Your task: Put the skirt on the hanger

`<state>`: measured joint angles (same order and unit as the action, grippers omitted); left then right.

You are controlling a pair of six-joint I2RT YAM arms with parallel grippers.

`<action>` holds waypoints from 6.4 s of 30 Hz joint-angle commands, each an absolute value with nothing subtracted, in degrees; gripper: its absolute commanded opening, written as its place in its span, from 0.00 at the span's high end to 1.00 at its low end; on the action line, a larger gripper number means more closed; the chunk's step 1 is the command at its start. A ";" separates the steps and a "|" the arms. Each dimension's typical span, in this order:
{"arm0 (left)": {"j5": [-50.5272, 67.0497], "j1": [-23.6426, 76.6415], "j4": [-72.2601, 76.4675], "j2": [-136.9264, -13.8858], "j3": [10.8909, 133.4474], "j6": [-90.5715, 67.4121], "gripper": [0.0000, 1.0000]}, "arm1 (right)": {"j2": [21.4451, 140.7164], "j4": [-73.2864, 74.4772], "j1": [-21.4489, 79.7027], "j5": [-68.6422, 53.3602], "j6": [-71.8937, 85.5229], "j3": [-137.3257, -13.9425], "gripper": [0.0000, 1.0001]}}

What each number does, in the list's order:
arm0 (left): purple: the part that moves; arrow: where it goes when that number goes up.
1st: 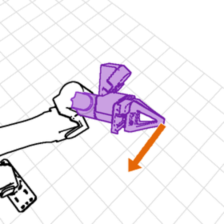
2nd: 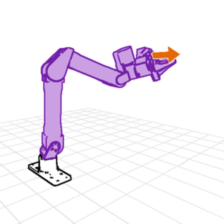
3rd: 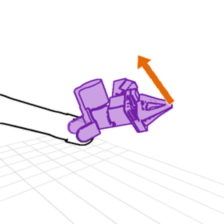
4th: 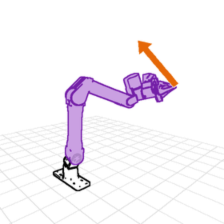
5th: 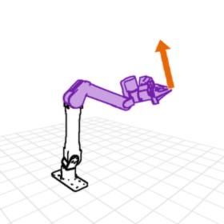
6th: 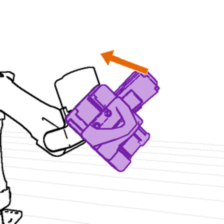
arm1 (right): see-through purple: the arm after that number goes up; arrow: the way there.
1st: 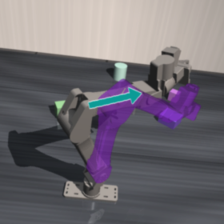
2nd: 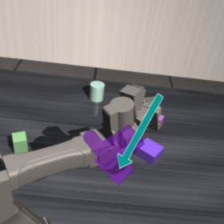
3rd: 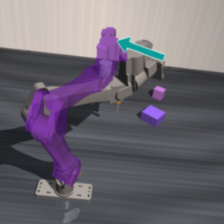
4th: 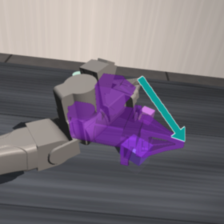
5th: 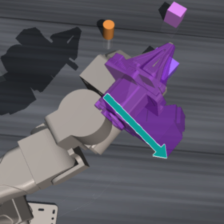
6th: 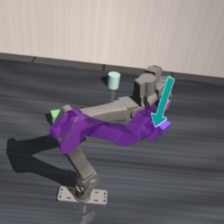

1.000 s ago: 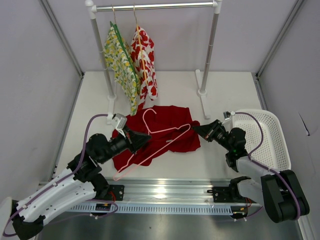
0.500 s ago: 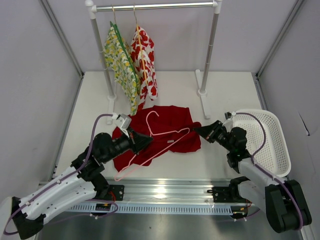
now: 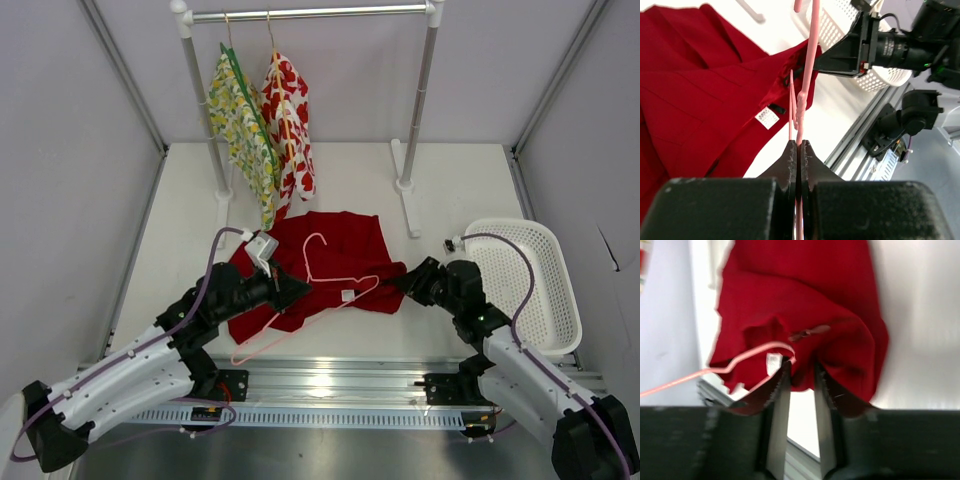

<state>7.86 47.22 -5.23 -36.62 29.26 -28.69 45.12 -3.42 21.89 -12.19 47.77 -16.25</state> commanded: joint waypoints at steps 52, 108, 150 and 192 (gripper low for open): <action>4.74 46.76 -6.51 -40.95 34.89 -28.12 1.00 | 57.66 26.02 43.86 22.77 47.72 -32.52 0.63; 7.65 46.76 -4.75 -41.48 33.05 -28.39 1.00 | 77.70 24.17 49.22 34.72 59.33 -43.07 0.79; 12.92 46.85 20.91 -43.07 22.95 -31.03 1.00 | 53.35 28.74 37.71 21.36 49.48 -42.37 1.00; 16.00 49.83 48.07 -53.16 13.54 -21.80 1.00 | 51.94 30.67 24.08 8.53 45.97 -42.10 1.00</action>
